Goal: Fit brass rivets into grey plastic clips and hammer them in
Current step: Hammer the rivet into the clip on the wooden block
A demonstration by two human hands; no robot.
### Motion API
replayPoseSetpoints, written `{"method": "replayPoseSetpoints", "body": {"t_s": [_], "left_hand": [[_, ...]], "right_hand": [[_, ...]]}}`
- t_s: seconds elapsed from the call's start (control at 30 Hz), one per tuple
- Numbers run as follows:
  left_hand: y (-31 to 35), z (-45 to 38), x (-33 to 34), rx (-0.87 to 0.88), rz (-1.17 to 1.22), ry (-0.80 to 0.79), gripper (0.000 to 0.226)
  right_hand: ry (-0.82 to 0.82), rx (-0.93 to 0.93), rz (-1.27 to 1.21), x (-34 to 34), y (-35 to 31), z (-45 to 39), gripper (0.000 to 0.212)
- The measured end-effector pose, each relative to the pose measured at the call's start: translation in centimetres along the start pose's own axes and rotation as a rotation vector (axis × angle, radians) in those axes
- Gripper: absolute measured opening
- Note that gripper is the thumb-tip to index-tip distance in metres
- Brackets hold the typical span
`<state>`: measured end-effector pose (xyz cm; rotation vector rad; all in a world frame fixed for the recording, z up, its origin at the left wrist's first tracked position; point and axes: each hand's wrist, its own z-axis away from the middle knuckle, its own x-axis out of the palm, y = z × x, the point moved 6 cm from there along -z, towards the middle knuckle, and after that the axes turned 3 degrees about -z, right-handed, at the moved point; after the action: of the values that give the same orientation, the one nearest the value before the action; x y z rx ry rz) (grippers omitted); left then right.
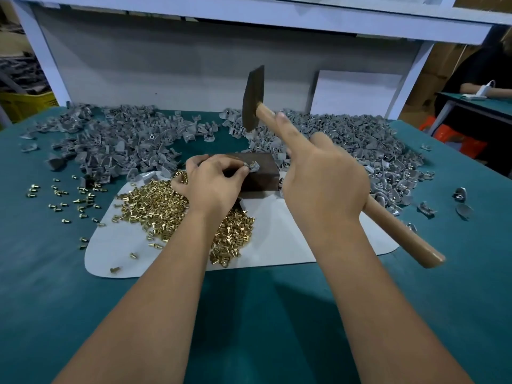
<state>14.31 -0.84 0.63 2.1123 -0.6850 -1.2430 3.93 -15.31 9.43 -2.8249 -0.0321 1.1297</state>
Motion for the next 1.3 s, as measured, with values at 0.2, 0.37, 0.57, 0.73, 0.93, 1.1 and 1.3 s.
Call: {"method": "replayPoseSetpoints", "body": {"t_s": [0.2,0.37,0.57,0.73,0.93,1.1,1.3], "left_hand": [[0.1,-0.1,0.0,-0.013,-0.037,0.018,0.011],[0.2,-0.3,-0.1,0.056,0.014,0.008,0.011],[0.1,-0.1,0.0,0.027,-0.017,0.047,0.003],[0.1,0.0,0.0,0.039,-0.058,0.093,0.005],[0.1,0.0,0.0,0.047,-0.043,0.087,0.021],[0.1,0.0,0.0,0.053,-0.03,0.076,0.024],[0.1,0.0,0.0,0.031,-0.018,0.072,0.017]], "right_hand": [[-0.096,0.056,-0.006,1.3,0.0,0.2,0.065],[-0.175,0.034,0.009,2.4,0.2,0.3,0.068],[-0.119,0.057,0.029,2.1,0.4,0.3,0.069],[-0.142,0.095,-0.005,2.4,0.7,0.4,0.068],[-0.222,0.123,-0.042,3.6,1.5,0.3,0.064],[-0.263,0.142,-0.066,3.9,1.6,0.4,0.061],[-0.179,0.182,-0.11,3.1,1.8,0.3,0.056]]}}
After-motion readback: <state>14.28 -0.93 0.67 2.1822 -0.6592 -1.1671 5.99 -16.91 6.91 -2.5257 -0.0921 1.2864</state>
